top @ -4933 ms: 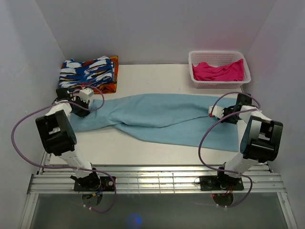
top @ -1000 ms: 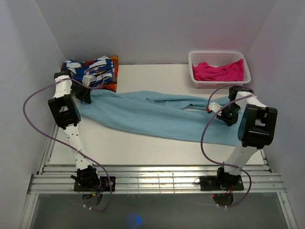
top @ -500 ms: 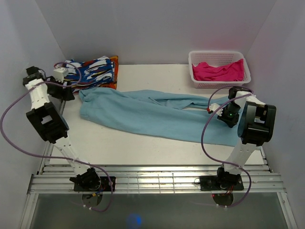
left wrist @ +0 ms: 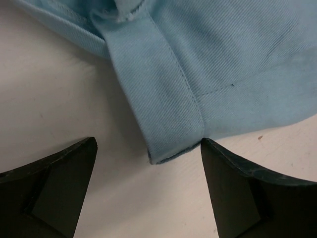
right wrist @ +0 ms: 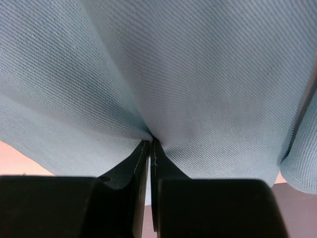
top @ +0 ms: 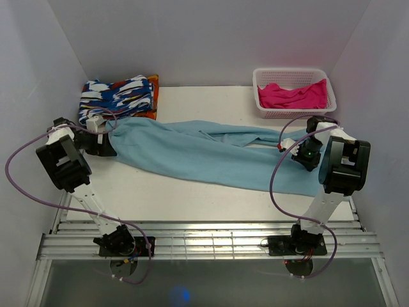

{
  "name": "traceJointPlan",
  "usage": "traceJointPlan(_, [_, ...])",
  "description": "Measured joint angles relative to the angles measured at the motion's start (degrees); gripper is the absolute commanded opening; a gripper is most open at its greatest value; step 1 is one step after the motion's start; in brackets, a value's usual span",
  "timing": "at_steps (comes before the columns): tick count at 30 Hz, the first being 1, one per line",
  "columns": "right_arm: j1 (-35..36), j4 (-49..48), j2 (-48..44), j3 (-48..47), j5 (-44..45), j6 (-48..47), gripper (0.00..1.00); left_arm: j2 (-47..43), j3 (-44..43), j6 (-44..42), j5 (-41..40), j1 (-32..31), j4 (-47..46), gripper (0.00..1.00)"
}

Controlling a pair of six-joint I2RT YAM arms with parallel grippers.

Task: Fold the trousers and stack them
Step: Flatten the trousers out

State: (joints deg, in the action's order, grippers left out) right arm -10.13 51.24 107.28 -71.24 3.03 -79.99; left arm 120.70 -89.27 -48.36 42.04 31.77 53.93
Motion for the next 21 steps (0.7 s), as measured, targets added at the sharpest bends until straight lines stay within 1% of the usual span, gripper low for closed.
traceJointPlan(3, [0.0, 0.1, 0.0, 0.0, 0.0, 0.1, 0.08, -0.1, 0.3, -0.1, 3.0, 0.3, -2.7, 0.98])
traceJointPlan(4, [0.0, 0.2, 0.0, 0.0, 0.0, 0.1, 0.08, -0.1, 0.6, -0.6, 4.0, 0.4, -3.4, 0.96])
traceJointPlan(5, [0.0, 0.2, 0.0, 0.0, 0.0, 0.1, 0.08, -0.1, 0.9, -1.4, 5.0, 0.5, -3.6, 0.89])
traceJointPlan(6, [0.0, 0.3, 0.0, 0.0, 0.0, 0.1, 0.08, -0.1, 1.1, -2.3, 5.7, 0.5, -3.5, 0.86])
traceJointPlan(7, [0.0, 0.5, 0.0, 0.0, 0.0, 0.1, 0.08, 0.0, 1.3, -6.8, 8.5, 0.5, -2.0, 0.62])
traceJointPlan(8, [0.0, 0.5, 0.0, 0.0, 0.0, 0.1, 0.08, 0.0, 1.3, -7.7, 9.0, 0.5, -1.6, 0.50])
traceJointPlan(9, [0.0, 0.7, 0.0, 0.0, 0.0, 0.0, 0.08, 0.4, 0.5, -9.4, 9.3, 0.6, 0.6, 0.35])
traceJointPlan(10, [0.0, 0.9, 0.0, -0.1, 0.0, 0.0, 0.08, 1.6, -1.9, -11.7, 9.7, 0.7, 5.4, 0.23])
traceJointPlan(11, [0.0, 1.2, 0.0, -0.2, 0.0, 0.1, 0.08, 2.4, -3.7, -13.0, 9.7, 0.9, 8.6, 0.12])
traceJointPlan(12, [0.0, 1.3, -0.1, -0.3, -0.1, 0.0, 0.08, 3.0, -5.4, -14.2, 9.2, 1.6, 12.5, 0.03])
traceJointPlan(13, [0.0, 1.4, -0.1, -0.4, -0.2, 0.0, 0.08, 3.3, -6.9, -14.5, 8.7, 2.3, 14.9, 0.00])
traceJointPlan(14, [0.0, 1.6, -0.2, -0.7, -0.2, 0.0, 0.08, 3.5, -8.7, -14.7, 8.1, 3.2, 16.9, 0.00])
traceJointPlan(17, [0.0, 3.3, -0.7, -2.6, -0.3, -0.1, 0.08, 3.6, -18.0, -13.6, 5.6, 5.9, 21.6, 0.00])
traceJointPlan(18, [0.0, 4.1, -1.2, -3.8, -0.5, -0.3, 0.08, 3.5, -19.9, -13.1, 5.1, 6.2, 22.0, 0.10])
traceJointPlan(19, [0.0, 4.3, -1.7, -4.4, -0.6, -0.5, 0.08, 2.4, -21.2, -13.0, 4.1, 6.3, 22.1, 0.54])
traceJointPlan(20, [0.0, 4.5, -2.8, -4.7, -0.8, -0.9, 0.08, 1.8, -21.2, -13.1, 3.8, 6.4, 22.3, 0.82])
traceJointPlan(21, [0.0, 4.7, -3.8, -4.7, -0.9, -1.2, 0.08, 0.7, -20.5, -13.2, 3.8, 6.6, 22.4, 0.98])
